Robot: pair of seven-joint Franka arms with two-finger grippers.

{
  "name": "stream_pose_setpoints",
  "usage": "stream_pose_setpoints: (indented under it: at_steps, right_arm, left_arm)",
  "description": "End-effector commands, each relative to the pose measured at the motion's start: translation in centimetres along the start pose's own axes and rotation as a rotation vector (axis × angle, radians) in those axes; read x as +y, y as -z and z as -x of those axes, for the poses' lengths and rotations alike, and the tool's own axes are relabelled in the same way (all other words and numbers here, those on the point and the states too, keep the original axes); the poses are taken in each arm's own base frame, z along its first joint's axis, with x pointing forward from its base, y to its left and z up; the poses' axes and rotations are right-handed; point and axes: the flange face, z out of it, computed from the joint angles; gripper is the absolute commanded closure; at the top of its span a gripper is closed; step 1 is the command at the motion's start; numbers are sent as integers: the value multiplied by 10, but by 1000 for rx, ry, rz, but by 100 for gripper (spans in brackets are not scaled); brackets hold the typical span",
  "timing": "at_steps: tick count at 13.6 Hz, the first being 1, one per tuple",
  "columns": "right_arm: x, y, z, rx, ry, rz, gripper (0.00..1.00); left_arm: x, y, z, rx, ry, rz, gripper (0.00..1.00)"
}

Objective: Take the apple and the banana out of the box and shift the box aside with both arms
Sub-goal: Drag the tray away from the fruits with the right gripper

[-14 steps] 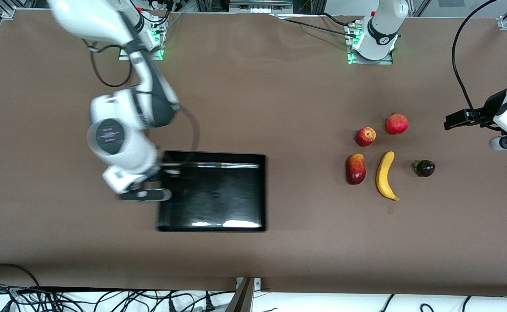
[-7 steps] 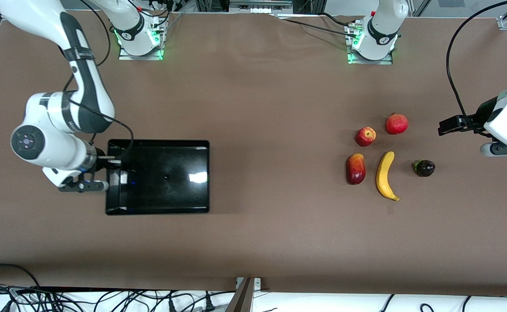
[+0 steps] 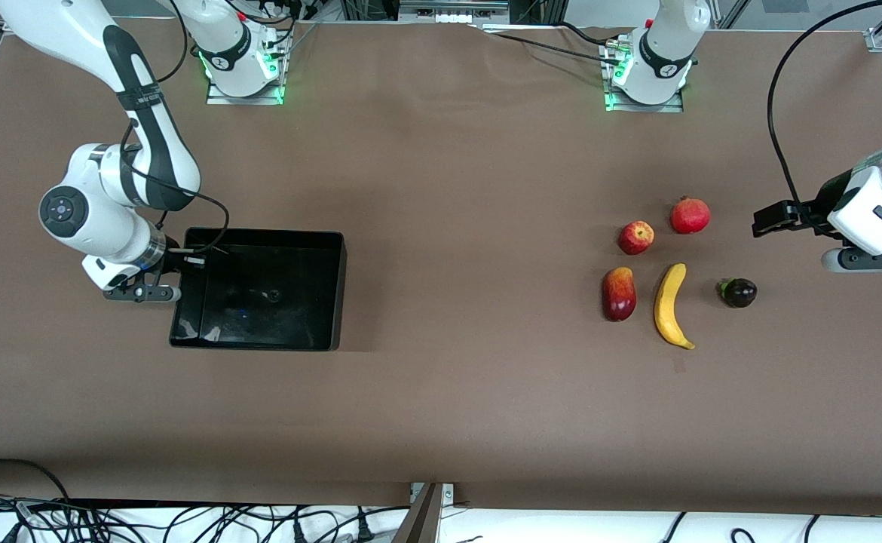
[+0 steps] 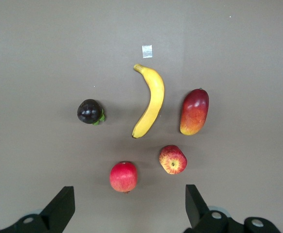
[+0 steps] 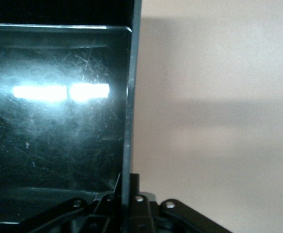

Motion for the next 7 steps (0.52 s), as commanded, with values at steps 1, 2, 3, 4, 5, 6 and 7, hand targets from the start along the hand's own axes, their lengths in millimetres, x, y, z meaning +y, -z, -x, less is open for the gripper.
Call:
stream_pose_setpoints:
  at_steps: [1,2,3,4,5,6,7]
  right_arm:
    - [-2,17,7,20,23,-15,0]
    - [-5,35,1,47,27,-19,0]
    - [-8,60,-7,62,31,-25,0]
    - [-15,91,-18,60,42,-30,0]
    - [-20,124,-27,23,45,-34,0]
    - [-24,158,-34,3,53,-37,0]
    - [-28,194,-42,15,70,-37,0]
  left_arm:
    - [3,-3,-4,6,-23,11,0]
    - [3,-4,-4,5,-21,11,0]
    - [2,-5,-5,5,-20,10,0]
    - [3,-5,-5,6,-20,10,0]
    - [2,-5,-5,6,-17,10,0]
    - [3,-4,-6,14,-15,10,0]
    - [3,-4,-6,17,-15,10,0]
